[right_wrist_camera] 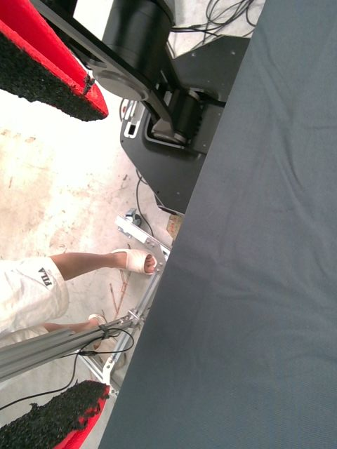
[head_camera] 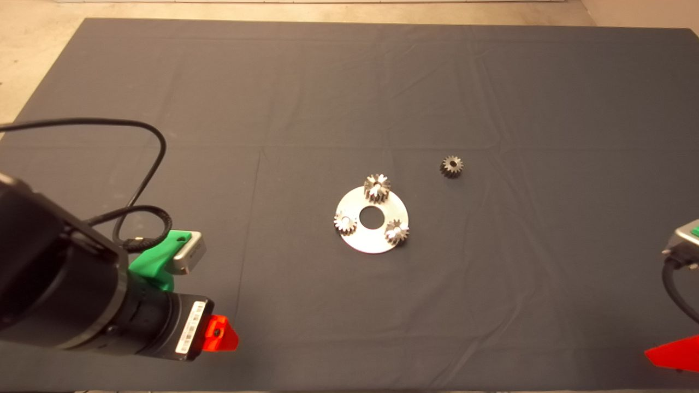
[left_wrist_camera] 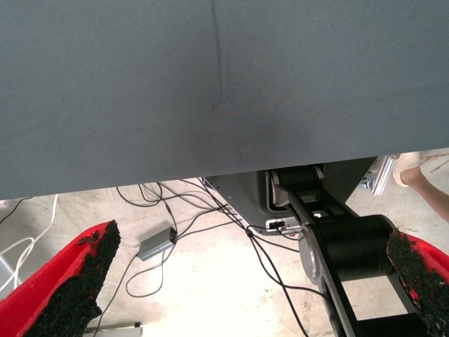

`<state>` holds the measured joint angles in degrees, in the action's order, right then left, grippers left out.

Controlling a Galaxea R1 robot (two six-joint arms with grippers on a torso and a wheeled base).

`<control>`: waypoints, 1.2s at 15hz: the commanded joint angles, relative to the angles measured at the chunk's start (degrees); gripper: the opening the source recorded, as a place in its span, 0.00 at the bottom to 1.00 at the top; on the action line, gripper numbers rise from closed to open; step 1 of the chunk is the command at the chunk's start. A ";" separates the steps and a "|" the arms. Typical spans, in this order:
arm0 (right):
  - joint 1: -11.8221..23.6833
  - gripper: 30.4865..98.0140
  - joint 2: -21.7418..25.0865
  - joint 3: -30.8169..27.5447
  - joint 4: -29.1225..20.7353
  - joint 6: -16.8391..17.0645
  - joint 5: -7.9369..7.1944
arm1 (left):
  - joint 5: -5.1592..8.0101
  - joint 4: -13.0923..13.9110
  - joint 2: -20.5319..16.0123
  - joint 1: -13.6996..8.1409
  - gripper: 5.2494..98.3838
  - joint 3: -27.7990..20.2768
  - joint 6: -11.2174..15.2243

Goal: Remove an incorrectly installed larger gear and replace it with the correct smaller gear

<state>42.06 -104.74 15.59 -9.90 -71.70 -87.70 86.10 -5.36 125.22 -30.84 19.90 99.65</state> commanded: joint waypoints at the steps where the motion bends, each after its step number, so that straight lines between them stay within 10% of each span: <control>1: 0.40 1.00 -2.53 1.70 -1.26 -0.02 -2.74 | 0.29 -0.09 -0.10 -0.80 0.99 -1.19 0.29; 6: -2.85 1.00 -20.25 25.13 4.25 9.91 -5.46 | 0.03 -0.09 -0.01 -0.80 0.99 -1.28 0.37; 15: -9.23 1.00 -61.22 90.84 7.62 45.38 -3.82 | 0.29 -0.17 -0.28 -0.80 0.99 -1.28 0.37; 18: -9.65 1.00 -61.33 91.95 7.36 47.38 3.09 | 0.38 -0.17 -0.28 -0.80 0.99 -1.28 0.37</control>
<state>34.47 -151.34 89.74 -5.90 -38.41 -87.39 86.02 -5.40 125.08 -30.84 19.70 99.78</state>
